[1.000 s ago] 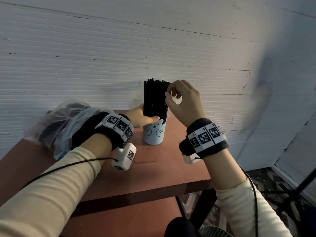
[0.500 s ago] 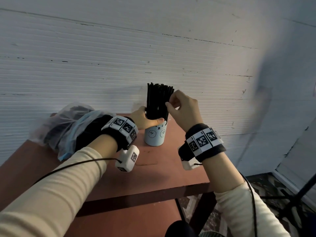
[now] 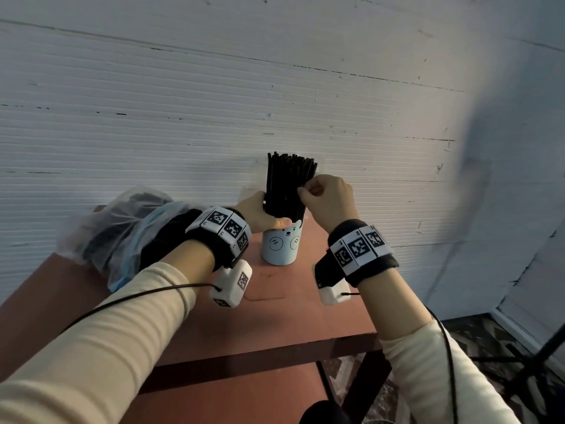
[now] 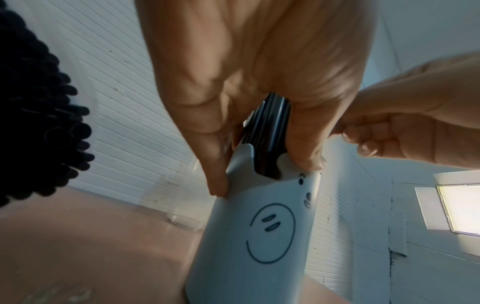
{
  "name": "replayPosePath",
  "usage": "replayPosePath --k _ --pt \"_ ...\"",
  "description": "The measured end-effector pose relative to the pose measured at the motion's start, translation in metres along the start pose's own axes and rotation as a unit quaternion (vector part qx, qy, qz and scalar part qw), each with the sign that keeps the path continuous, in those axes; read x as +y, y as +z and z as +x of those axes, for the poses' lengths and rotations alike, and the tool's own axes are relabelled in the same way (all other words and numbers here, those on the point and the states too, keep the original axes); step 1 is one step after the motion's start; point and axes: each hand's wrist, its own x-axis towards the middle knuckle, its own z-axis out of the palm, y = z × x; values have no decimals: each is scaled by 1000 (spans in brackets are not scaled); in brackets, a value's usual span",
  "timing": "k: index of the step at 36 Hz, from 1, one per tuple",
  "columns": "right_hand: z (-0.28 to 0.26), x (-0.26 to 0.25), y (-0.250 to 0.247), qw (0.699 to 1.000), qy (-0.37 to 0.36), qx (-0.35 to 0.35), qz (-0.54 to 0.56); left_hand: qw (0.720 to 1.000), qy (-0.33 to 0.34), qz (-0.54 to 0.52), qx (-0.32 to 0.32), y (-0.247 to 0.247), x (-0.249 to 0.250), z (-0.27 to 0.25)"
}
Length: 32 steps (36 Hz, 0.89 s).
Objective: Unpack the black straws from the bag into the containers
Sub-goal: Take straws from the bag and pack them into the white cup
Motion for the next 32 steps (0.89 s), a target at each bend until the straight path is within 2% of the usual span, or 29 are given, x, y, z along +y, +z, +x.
replayPosePath --k 16,19,23,27,32 --pt "5 2 -11 993 -4 -112 -41 1000 0 -1 -26 -4 -4 1" --pt "4 6 -17 992 -2 -116 -47 999 -5 -13 -36 -4 -6 3" --pt "3 16 -24 992 41 -108 -52 998 -6 -50 -40 -2 -8 2" --pt "6 28 -14 974 77 -210 -27 996 -5 -74 -56 -1 -8 2" --pt "9 36 4 941 85 -324 48 998 -10 -50 -29 1 -17 7"
